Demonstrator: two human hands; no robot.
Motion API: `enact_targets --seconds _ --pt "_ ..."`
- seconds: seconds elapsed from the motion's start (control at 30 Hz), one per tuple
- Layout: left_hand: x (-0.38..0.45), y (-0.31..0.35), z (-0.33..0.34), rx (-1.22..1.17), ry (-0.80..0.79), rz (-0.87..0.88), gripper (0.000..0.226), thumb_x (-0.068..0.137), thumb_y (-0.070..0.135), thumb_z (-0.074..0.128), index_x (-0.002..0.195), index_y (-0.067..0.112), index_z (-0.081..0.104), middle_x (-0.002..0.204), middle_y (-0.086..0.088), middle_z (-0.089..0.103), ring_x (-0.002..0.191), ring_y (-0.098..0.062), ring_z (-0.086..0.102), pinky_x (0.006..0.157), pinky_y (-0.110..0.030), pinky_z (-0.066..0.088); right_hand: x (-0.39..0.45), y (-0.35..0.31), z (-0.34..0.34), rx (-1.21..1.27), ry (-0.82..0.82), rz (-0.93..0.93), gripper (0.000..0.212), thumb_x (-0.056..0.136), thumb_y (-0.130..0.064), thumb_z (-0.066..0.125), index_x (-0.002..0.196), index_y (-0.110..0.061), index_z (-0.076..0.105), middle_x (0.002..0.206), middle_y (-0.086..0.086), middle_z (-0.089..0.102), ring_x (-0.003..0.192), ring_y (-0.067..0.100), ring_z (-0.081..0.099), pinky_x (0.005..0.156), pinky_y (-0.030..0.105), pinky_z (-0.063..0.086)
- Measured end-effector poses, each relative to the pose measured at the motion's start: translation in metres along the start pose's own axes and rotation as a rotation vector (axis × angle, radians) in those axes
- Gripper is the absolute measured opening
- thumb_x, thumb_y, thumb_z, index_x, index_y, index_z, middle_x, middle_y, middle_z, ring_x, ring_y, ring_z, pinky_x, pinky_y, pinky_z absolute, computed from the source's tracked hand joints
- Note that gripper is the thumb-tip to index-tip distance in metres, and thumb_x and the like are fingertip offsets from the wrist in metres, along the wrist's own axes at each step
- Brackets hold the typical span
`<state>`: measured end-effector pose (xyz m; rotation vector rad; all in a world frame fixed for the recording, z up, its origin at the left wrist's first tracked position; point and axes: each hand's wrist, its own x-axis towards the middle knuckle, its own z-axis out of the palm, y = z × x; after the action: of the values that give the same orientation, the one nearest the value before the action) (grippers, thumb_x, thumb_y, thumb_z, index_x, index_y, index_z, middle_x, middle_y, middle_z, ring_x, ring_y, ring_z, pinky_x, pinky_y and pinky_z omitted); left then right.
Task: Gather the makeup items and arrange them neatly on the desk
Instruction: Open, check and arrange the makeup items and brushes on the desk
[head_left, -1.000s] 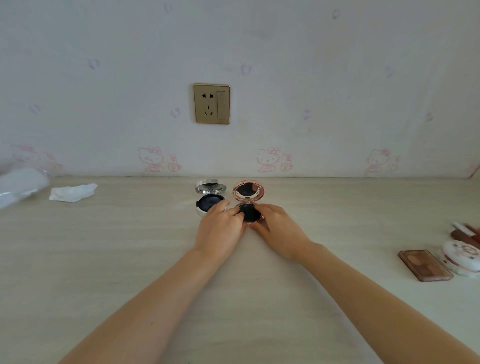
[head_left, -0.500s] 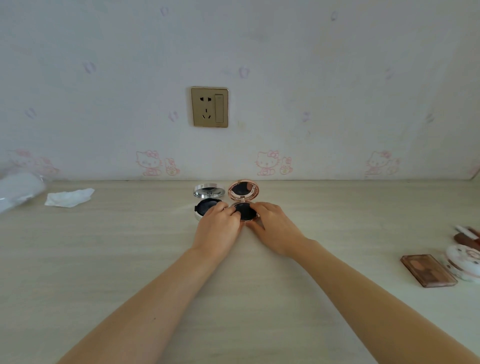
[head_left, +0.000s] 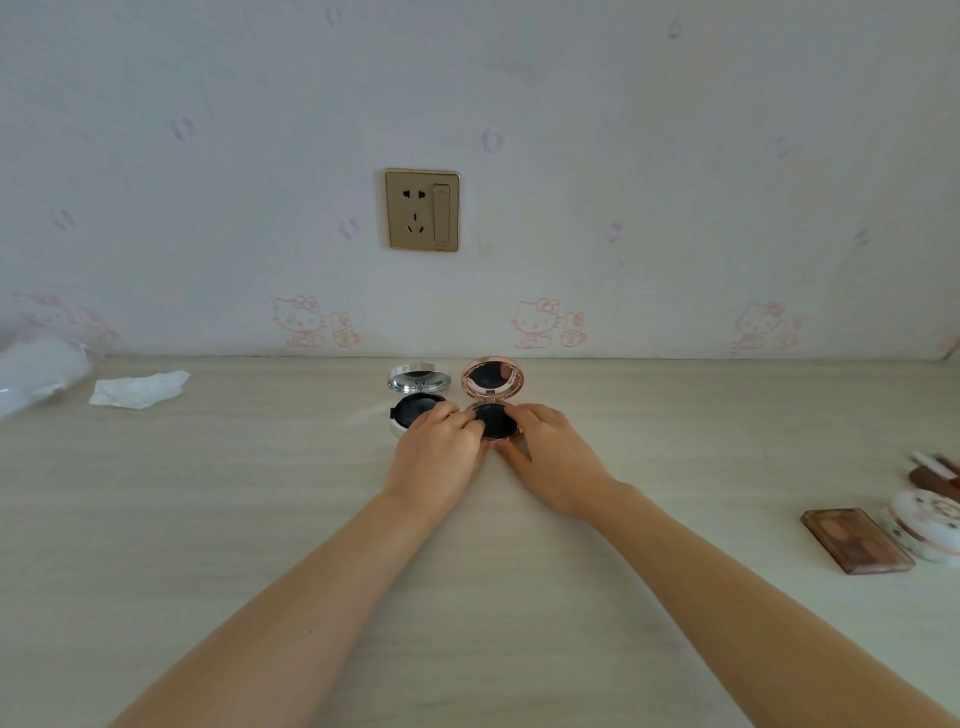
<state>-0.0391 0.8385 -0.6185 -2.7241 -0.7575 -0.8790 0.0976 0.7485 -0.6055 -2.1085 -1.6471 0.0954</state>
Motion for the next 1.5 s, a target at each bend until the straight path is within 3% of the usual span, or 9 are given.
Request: enact_targets --seconds 0.17,0.33,0.57,0.73,0.87,0.97,1.17,1.33,1.5 --pt "0.001 -0.001 0.000 0.012 -0.008 -0.002 0.013 0.072 0.023 0.078 0.075 0.011 0.073 0.077 0.001 0.071 0.082 -0.023 0.065 0.071 -0.032 0.055 -0.001 -0.003 -0.003 0.001 -0.006 0.007 0.049 0.096 -0.036 0.049 0.140 -0.015 0.042 0.139 0.004 0.048 0.132 0.024 0.037 0.108 0.033 0.033" --pt "0.000 0.004 -0.011 0.000 0.002 -0.016 0.018 0.076 0.027 0.074 0.086 0.012 0.072 0.085 0.001 0.072 0.086 -0.023 0.064 0.081 -0.033 0.053 -0.007 -0.005 -0.011 -0.005 -0.013 0.020 0.043 0.097 -0.033 0.047 0.136 -0.015 0.043 0.135 0.002 0.050 0.129 0.022 0.039 0.102 0.031 0.035" --pt "0.001 0.028 -0.029 -0.025 -0.013 0.033 0.013 0.079 0.024 0.068 0.080 0.012 0.069 0.079 0.001 0.069 0.084 -0.023 0.063 0.072 -0.033 0.052 -0.038 0.008 -0.047 -0.175 -0.046 0.065 0.054 0.100 -0.028 0.042 0.149 -0.012 0.024 0.152 0.005 0.032 0.146 0.019 0.014 0.113 0.034 0.024" --pt "0.005 0.066 -0.038 -0.067 -0.035 0.088 0.019 0.079 0.025 0.058 0.083 0.011 0.070 0.079 0.000 0.070 0.087 -0.024 0.063 0.074 -0.033 0.051 -0.076 0.024 -0.083 -0.271 -0.005 0.073 0.053 0.100 -0.028 0.041 0.148 -0.013 0.026 0.150 0.005 0.036 0.146 0.020 0.015 0.113 0.033 0.024" --pt "0.009 0.110 -0.041 -0.133 -0.039 0.147 0.015 0.077 0.021 0.063 0.083 0.010 0.071 0.075 0.000 0.069 0.084 -0.024 0.064 0.065 -0.032 0.051 -0.112 0.042 -0.112 -0.303 0.028 0.103 0.051 0.100 -0.028 0.040 0.148 -0.014 0.028 0.150 0.004 0.037 0.145 0.019 0.016 0.113 0.031 0.024" --pt "0.014 0.147 -0.041 -0.195 -0.052 0.161 0.021 0.076 0.022 0.057 0.084 0.010 0.072 0.074 -0.001 0.070 0.084 -0.025 0.064 0.062 -0.032 0.051 -0.139 0.059 -0.133 -0.313 0.041 0.133 0.050 0.100 -0.027 0.041 0.147 -0.013 0.030 0.148 0.006 0.039 0.144 0.019 0.018 0.112 0.030 0.023" --pt "0.021 0.216 -0.038 -0.351 -0.073 0.178 0.026 0.088 0.019 0.055 0.109 0.009 0.068 0.097 -0.007 0.071 0.104 -0.027 0.059 0.077 -0.036 0.048 -0.185 0.099 -0.168 -0.344 0.077 0.259 0.048 0.099 -0.028 0.043 0.145 -0.017 0.035 0.146 0.005 0.042 0.143 0.018 0.021 0.108 0.033 0.028" --pt "0.036 0.258 -0.030 -0.411 -0.171 0.178 0.028 0.094 0.022 0.047 0.113 0.013 0.064 0.106 -0.004 0.068 0.111 -0.025 0.052 0.082 -0.037 0.047 -0.213 0.138 -0.191 -0.367 0.081 0.334 0.046 0.098 -0.029 0.044 0.142 -0.015 0.040 0.142 0.006 0.047 0.137 0.020 0.031 0.110 0.031 0.026" --pt "0.054 0.290 -0.018 -0.528 -0.297 0.131 0.035 0.094 0.025 0.049 0.125 0.013 0.059 0.121 -0.003 0.062 0.119 -0.023 0.044 0.091 -0.037 0.044 -0.221 0.173 -0.203 -0.314 0.076 0.464 0.038 0.097 -0.028 0.045 0.131 -0.013 0.050 0.127 0.008 0.054 0.121 0.026 0.041 0.095 0.031 0.032"
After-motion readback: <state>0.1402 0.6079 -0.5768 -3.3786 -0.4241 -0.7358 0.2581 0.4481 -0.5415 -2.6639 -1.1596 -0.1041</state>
